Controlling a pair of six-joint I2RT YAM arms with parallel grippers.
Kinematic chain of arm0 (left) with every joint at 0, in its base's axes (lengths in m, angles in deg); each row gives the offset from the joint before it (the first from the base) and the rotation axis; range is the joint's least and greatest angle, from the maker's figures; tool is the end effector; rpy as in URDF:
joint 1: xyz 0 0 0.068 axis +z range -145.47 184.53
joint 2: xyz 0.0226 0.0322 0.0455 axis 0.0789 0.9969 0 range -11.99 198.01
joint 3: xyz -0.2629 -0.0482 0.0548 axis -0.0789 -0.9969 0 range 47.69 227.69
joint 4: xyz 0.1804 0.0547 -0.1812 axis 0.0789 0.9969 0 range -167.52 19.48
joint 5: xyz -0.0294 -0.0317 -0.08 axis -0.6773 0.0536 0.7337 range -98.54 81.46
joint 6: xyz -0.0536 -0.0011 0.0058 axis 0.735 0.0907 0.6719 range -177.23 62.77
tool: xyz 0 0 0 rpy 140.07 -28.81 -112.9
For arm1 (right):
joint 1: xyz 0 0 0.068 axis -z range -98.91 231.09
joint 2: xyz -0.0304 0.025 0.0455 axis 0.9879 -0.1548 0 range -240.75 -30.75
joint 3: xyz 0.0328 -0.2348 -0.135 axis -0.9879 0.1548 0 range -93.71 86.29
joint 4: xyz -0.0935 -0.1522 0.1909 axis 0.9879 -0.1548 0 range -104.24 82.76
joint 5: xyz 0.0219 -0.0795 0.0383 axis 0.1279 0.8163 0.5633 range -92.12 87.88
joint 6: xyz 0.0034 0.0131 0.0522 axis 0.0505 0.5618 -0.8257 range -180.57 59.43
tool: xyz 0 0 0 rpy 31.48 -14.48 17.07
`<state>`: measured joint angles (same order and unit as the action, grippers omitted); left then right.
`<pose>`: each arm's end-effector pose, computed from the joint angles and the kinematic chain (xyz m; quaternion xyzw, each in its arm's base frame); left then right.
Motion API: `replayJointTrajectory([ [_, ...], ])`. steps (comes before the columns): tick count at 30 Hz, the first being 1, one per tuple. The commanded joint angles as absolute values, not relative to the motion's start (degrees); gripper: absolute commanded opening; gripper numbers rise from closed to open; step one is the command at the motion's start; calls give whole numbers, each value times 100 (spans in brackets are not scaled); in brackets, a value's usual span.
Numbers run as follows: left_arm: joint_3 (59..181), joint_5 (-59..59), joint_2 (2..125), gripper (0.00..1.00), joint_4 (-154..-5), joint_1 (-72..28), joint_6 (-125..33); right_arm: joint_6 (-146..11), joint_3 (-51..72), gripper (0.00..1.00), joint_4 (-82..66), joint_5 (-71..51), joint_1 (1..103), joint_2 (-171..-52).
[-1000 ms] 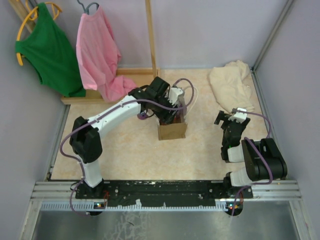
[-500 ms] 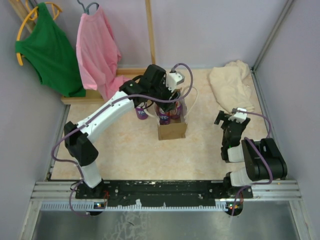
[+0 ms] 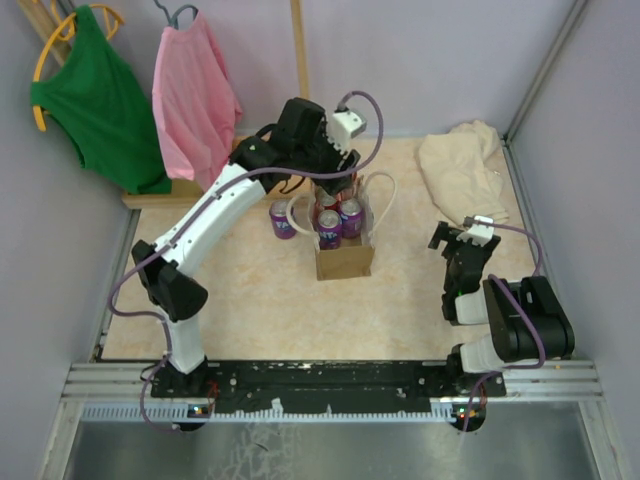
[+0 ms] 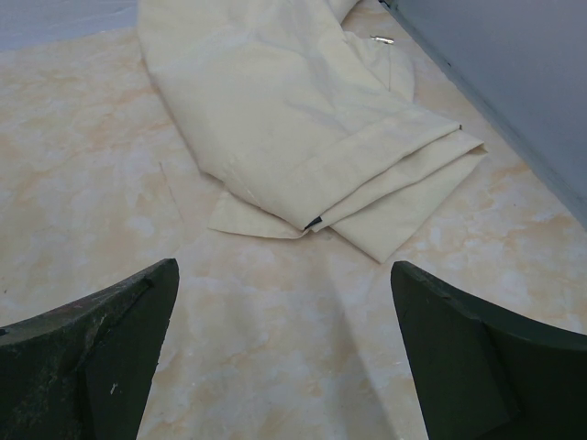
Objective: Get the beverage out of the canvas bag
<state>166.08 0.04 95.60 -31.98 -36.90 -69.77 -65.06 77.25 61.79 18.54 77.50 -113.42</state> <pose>0.3105 -0.2812 0.4078 0.4317 0.7716 -0.1795 0.4314 0.2202 0.0013 0.1486 0.1272 0.7220 -0.0845 0.6748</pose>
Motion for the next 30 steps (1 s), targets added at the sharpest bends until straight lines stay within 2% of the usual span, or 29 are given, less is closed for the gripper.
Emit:
replayJointTrajectory([
  [1, 17265, -65, 9522, 0, -3377, -3274, -7061, -6417, 7684, 99, 6430, 1897, 7740, -11367],
  [12, 16365, -165, 8663, 0, -4214, -1932, -6585, -6408, 7671, 99, 6421, 1900, 7730, -11371],
  [21, 15240, -494, 7987, 0, -4336, -1617, -6539, -6354, 7654, 99, 6422, 1963, 7670, -11389],
  [30, 12906, -1042, 7032, 0, -4961, -1609, -5976, -6347, 7654, 99, 6422, 1976, 7665, -11385],
])
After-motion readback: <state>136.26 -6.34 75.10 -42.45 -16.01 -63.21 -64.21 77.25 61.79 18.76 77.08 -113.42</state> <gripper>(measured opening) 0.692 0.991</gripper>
